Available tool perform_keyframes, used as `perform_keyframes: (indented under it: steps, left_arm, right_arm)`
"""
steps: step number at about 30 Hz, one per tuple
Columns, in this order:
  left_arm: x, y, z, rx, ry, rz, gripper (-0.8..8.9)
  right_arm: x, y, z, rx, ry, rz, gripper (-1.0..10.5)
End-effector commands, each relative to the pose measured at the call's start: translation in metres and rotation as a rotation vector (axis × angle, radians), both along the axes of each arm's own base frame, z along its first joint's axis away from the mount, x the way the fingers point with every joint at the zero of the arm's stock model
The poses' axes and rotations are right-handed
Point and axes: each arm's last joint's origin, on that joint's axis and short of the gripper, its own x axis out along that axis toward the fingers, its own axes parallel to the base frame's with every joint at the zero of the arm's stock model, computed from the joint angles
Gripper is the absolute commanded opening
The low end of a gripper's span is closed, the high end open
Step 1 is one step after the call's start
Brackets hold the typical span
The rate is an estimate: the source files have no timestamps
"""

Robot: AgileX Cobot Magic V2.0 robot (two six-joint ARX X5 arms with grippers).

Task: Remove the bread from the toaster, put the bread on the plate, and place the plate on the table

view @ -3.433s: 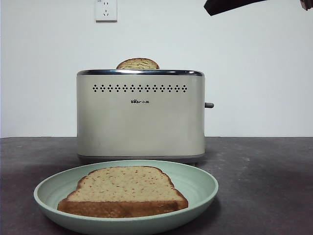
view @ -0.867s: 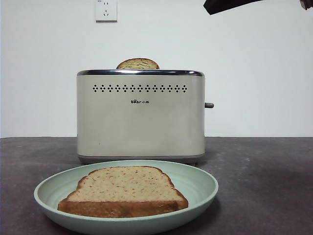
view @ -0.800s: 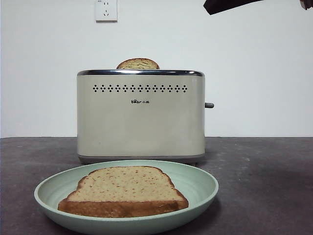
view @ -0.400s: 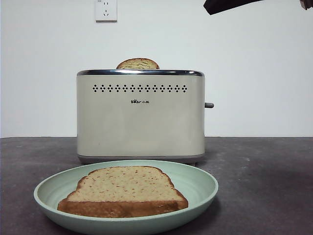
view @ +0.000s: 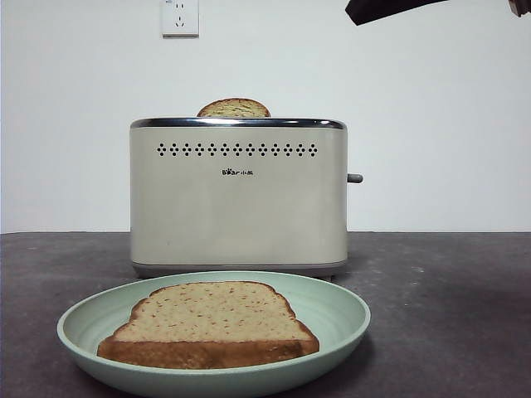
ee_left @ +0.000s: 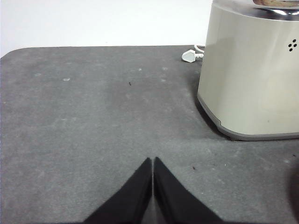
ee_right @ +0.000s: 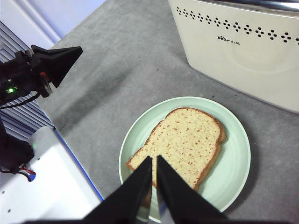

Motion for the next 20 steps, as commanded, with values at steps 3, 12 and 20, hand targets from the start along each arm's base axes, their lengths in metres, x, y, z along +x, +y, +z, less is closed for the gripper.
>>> perform_keyframes:
  steps: [3,12,20]
  left_arm:
    - [0.000,0.000,-0.007,-0.002,0.032,0.001,0.05]
    - [0.000,0.000,-0.007,-0.002,0.031,0.001,0.05]
    - [0.000,0.000,-0.007,-0.002,0.031,0.001,0.05]
  right_arm:
    - [0.004,-0.019,0.010,-0.059,-0.195,-0.082,0.0]
    - [0.010,-0.080,-0.011,-0.041,-0.292,-0.327,0.0]
    - [-0.007,-0.112,-0.044,-0.081,-0.564,-0.514,0.0]
